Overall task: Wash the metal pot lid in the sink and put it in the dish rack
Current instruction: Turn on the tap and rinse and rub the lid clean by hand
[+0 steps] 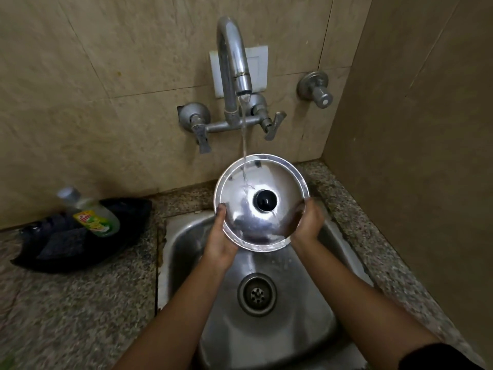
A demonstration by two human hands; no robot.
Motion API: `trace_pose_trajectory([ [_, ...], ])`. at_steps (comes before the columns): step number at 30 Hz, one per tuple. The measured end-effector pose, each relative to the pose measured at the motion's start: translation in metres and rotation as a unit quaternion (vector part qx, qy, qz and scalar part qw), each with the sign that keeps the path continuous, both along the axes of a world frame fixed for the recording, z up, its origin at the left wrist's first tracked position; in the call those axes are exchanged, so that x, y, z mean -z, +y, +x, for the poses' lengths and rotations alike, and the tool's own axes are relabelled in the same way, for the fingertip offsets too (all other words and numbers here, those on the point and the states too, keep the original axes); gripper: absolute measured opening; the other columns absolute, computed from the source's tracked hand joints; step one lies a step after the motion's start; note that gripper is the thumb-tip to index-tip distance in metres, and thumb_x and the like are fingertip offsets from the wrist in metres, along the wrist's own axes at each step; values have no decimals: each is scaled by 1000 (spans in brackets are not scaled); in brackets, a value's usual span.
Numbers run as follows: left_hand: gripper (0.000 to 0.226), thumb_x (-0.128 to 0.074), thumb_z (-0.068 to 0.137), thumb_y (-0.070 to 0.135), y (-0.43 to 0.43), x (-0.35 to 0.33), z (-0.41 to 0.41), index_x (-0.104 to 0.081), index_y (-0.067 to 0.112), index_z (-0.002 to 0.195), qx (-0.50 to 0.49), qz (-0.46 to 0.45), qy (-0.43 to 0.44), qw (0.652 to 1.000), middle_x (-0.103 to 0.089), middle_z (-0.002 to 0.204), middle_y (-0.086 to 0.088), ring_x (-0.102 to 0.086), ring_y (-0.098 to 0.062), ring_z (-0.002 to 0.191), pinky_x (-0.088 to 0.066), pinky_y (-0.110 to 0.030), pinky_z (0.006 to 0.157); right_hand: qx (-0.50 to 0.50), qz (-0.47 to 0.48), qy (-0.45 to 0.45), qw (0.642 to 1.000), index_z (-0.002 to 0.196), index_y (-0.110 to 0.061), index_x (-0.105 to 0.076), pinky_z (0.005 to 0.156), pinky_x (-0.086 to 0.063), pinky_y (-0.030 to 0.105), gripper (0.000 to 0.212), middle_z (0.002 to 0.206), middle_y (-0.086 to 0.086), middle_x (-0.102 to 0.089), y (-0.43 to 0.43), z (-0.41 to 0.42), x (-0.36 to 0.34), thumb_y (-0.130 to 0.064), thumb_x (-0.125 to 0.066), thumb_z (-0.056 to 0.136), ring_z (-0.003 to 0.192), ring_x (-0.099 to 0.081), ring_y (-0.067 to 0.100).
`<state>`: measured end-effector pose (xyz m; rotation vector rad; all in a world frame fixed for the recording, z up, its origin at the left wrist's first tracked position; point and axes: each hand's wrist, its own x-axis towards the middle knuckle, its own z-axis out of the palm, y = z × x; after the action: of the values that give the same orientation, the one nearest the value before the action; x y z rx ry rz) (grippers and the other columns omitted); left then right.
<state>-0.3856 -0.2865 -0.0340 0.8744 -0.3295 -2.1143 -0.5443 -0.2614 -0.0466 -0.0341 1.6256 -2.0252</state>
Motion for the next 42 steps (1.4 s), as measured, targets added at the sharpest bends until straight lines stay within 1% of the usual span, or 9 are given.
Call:
trace_pose_trajectory([
  [7, 50, -39, 97, 43, 0, 26, 58, -51, 13, 135, 1, -3, 8, 1000, -69, 117, -15, -58, -31, 117, -43, -49, 102, -244, -28, 20, 969, 89, -10, -68, 72, -51, 33, 12, 82, 9, -67, 6, 18, -13, -16, -58, 90, 76, -62, 22],
  [12, 37, -48, 96, 30, 4, 20, 70, -58, 11, 125, 43, -60, -242, 967, -73, 93, -1, -64, -16, 92, -51, -31, 80, -266, -16, 132, 955, 83, 1, -64, 70, -48, 39, 22, 75, 17, -59, 9, 31, -28, -19, -59, 90, 71, -55, 24],
  [15, 24, -47, 96, 33, 7, 5, 62, -64, 21, 109, 40, -112, -318, 941, -69, 105, -2, -61, -13, 91, -48, -31, 83, -260, 35, 269, 927, 75, -5, -65, 64, -46, 35, 24, 68, 8, -60, 15, 41, -30, -24, -60, 90, 65, -56, 19],
  [21, 70, -50, 77, 71, -9, -35, 34, -62, 12, 113, 171, -75, -274, 943, -70, 107, -13, -66, -27, 101, -54, -38, 82, -302, 53, 602, 737, 94, -23, -72, 60, -44, 25, 14, 80, -1, -71, 49, 72, -23, -25, -59, 87, 70, -64, 16],
  [25, 18, -60, 89, 27, -8, -34, 24, -65, 11, 96, 114, -99, -329, 932, -73, 63, 0, -69, -13, 56, -57, -27, 58, -273, 51, 717, 639, 103, -18, -70, 57, -50, 29, 28, 85, 3, -68, 61, 82, -7, -26, -54, 81, 75, -65, 22],
  [28, 12, -57, 90, 15, -7, -29, 26, -66, 7, 91, 61, -110, -312, 942, -73, 63, -5, -68, -21, 63, -55, -31, 65, -329, 57, 715, 615, 111, -23, -67, 64, -50, 29, 37, 93, -1, -66, 64, 77, -9, -46, -50, 89, 84, -62, 18],
  [31, 12, -61, 89, 15, -7, -30, 34, -68, 7, 94, 57, -127, -291, 947, -74, 67, -7, -71, -22, 59, -58, -31, 60, -365, 71, 614, 697, 102, -26, -70, 78, -51, 28, 35, 104, -7, -69, 59, 52, -14, -48, -46, 91, 97, -63, 14],
  [35, 24, -62, 88, 18, -5, -32, 44, -68, 4, 107, 70, -120, -281, 950, -74, 82, -12, -72, -23, 63, -58, -31, 55, -217, 89, 479, 846, 94, -18, -71, 74, -52, 37, 22, 92, 4, -71, 31, 11, -34, -27, -51, 94, 82, -64, 19],
  [42, 30, -59, 88, 21, -5, -40, 52, -67, 5, 113, 95, -89, -213, 968, -73, 98, -17, -73, -29, 80, -59, -33, 61, -254, 32, 380, 889, 119, -16, -62, 73, -49, 14, 30, 95, -4, -66, -30, -15, -85, -17, -60, 90, 79, -60, 3],
])
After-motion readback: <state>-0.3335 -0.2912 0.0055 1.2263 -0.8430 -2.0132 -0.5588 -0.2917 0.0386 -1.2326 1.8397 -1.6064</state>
